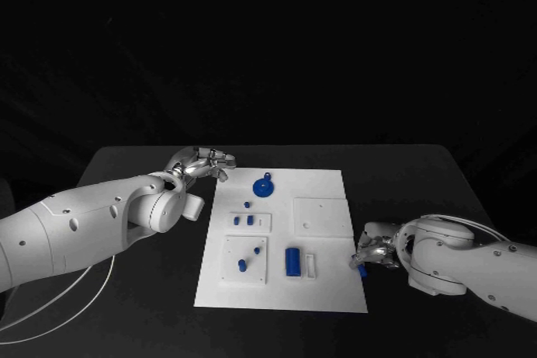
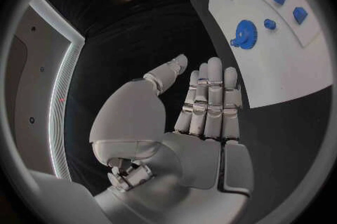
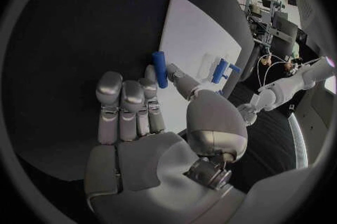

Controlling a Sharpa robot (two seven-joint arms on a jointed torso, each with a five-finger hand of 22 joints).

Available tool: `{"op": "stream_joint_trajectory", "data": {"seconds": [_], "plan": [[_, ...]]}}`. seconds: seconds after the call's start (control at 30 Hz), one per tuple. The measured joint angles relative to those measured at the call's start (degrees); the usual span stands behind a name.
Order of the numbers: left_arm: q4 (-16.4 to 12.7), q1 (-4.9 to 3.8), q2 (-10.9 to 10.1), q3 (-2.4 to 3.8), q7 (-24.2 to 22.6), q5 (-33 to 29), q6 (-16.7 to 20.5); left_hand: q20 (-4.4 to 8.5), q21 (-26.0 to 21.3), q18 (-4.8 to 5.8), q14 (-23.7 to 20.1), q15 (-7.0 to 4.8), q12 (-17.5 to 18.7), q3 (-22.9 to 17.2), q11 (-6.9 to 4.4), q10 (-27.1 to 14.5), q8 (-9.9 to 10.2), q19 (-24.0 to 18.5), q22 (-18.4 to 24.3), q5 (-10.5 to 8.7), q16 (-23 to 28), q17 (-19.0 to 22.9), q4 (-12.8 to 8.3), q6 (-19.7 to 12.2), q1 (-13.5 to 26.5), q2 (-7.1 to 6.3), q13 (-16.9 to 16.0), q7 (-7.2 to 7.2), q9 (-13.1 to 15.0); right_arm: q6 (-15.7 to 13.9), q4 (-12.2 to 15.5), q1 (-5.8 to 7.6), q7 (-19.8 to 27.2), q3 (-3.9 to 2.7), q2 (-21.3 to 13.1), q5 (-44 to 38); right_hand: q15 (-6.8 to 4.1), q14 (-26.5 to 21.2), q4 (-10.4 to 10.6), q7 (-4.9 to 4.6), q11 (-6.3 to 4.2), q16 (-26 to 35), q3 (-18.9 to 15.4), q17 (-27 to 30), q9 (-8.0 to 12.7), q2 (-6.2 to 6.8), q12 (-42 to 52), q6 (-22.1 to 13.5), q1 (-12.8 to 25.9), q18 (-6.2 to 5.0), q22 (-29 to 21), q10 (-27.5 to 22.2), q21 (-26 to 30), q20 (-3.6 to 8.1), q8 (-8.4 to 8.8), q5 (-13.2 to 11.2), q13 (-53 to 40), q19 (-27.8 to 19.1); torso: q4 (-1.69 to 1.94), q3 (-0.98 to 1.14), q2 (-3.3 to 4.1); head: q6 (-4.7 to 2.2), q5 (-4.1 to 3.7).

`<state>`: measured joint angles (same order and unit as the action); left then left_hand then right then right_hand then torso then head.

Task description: Assemble the parts on the task board

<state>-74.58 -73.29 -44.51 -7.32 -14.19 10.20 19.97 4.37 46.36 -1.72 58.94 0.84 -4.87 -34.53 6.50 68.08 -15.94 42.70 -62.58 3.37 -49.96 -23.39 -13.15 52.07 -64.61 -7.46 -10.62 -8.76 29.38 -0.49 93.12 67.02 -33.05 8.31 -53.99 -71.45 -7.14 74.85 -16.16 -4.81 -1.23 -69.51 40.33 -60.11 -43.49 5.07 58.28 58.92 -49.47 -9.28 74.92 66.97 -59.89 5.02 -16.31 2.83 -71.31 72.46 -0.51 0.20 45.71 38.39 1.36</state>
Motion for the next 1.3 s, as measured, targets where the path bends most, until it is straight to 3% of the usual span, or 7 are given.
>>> {"op": "stream_joint_trajectory", "data": {"seconds": [0.4,0.47,0.6,0.77,0.87,1.17,1.3], "plan": [[0.0,0.00,-0.1,0.00,0.0,0.0,0.0,0.00,-0.2,0.02,0.0,0.00,0.0,0.0,0.00,0.0,0.0,0.0,0.0,0.00,0.0,0.0,0.0,0.0,0.0,0.00,0.0,0.00,0.0,-0.6,0.0,-0.06,1.5,-0.04,-1.5,1.7,-0.10,0.3,1.2,-0.12,0.00,0.0,6.0,0.0,0.9,-0.95,0.0,0.7,-0.4,-0.96,0.0,0.4,-0.3,-0.94,1.03,-0.2,0.1,0.1,0.00,0.04,-0.01,0.06,-0.18],[0.0,0.00,-0.1,0.00,0.0,0.0,0.0,0.00,-0.2,0.03,0.0,0.00,0.0,0.0,0.00,0.0,0.0,0.0,0.0,0.00,0.0,0.0,0.0,0.0,0.0,0.00,0.0,0.00,0.0,-0.8,0.0,-0.04,1.8,-0.07,-2.4,2.8,-0.10,0.3,1.4,-0.31,0.00,0.0,6.3,0.0,3.0,-1.10,0.0,0.9,-0.2,-1.32,0.0,0.4,-0.3,-1.13,0.88,-0.2,0.1,-0.1,0.00,0.03,-0.01,0.02,-0.20],[0.0,0.00,-0.1,-0.02,0.0,0.0,0.0,0.00,-0.2,0.05,0.0,0.00,0.0,0.0,0.00,0.0,0.0,0.0,0.0,0.00,0.0,0.0,0.0,0.0,0.0,0.00,0.0,0.00,0.0,-0.9,0.1,0.86,1.8,0.02,-4.4,5.3,-0.09,0.3,1.4,-0.14,0.00,0.0,6.3,0.0,10.4,-1.80,0.0,1.1,-0.2,-1.42,0.0,0.4,-0.5,-1.34,1.01,-0.1,0.1,0.1,0.00,0.01,-0.03,-0.09,-0.19],[0.1,0.00,-0.1,-0.01,0.0,0.0,0.0,0.00,-0.2,0.10,0.0,0.00,0.0,0.0,0.00,0.0,0.0,0.0,0.0,0.00,0.0,0.0,0.0,0.0,0.0,0.00,0.0,0.00,0.0,-0.9,1.7,3.46,1.4,-1.03,-5.7,8.6,-0.08,0.3,2.2,-0.02,-0.22,0.0,5.7,-0.1,10.0,-2.07,0.0,1.2,0.4,-1.80,0.0,0.6,-0.6,-1.35,0.57,0.1,0.1,0.1,0.00,-0.02,-0.03,-0.14,-0.15],[0.1,0.00,0.0,-0.01,0.0,0.0,-0.1,0.00,-0.2,0.15,0.0,0.00,0.0,0.0,0.00,0.0,0.0,0.0,0.0,0.00,0.0,0.0,0.0,0.0,0.0,0.00,0.0,0.00,0.0,-0.9,2.9,4.11,1.4,-1.12,-5.1,11.0,-0.07,0.3,2.3,-0.08,-0.24,0.0,5.8,-0.1,9.8,-1.81,0.0,1.5,1.4,-1.81,0.0,0.6,-0.6,-1.35,0.30,0.2,0.1,0.1,0.00,-0.03,-0.03,-0.18,-0.23],[0.0,0.00,0.0,-0.01,0.1,0.0,-0.1,0.00,-0.2,0.41,0.0,0.00,0.0,0.0,0.00,0.0,0.0,0.0,-0.1,0.00,0.2,-0.1,0.0,0.0,0.0,0.00,0.1,0.00,0.0,-1.1,3.6,4.05,1.6,-0.35,0.0,18.2,0.01,0.4,2.9,0.10,-0.31,0.0,5.1,-0.3,10.2,-1.98,0.0,1.7,3.2,-1.82,0.0,0.7,-0.9,-1.35,0.25,0.3,0.1,0.1,0.03,-0.03,-0.01,-0.14,-0.14],[0.0,0.00,0.0,-0.01,0.1,0.0,-0.1,0.00,-0.2,0.43,0.0,0.00,0.0,0.0,0.00,0.0,0.0,0.0,-0.1,0.00,0.2,-0.1,0.0,0.0,0.0,0.00,0.1,0.00,0.0,-1.7,3.1,2.99,1.8,-0.03,2.3,19.9,0.01,0.4,2.7,0.10,-0.31,0.0,5.0,-0.3,10.2,-2.27,0.0,1.7,3.5,-1.82,0.0,0.7,-0.9,-1.35,0.25,0.3,0.1,0.1,0.07,-0.03,0.01,0.01,-0.07]]}}
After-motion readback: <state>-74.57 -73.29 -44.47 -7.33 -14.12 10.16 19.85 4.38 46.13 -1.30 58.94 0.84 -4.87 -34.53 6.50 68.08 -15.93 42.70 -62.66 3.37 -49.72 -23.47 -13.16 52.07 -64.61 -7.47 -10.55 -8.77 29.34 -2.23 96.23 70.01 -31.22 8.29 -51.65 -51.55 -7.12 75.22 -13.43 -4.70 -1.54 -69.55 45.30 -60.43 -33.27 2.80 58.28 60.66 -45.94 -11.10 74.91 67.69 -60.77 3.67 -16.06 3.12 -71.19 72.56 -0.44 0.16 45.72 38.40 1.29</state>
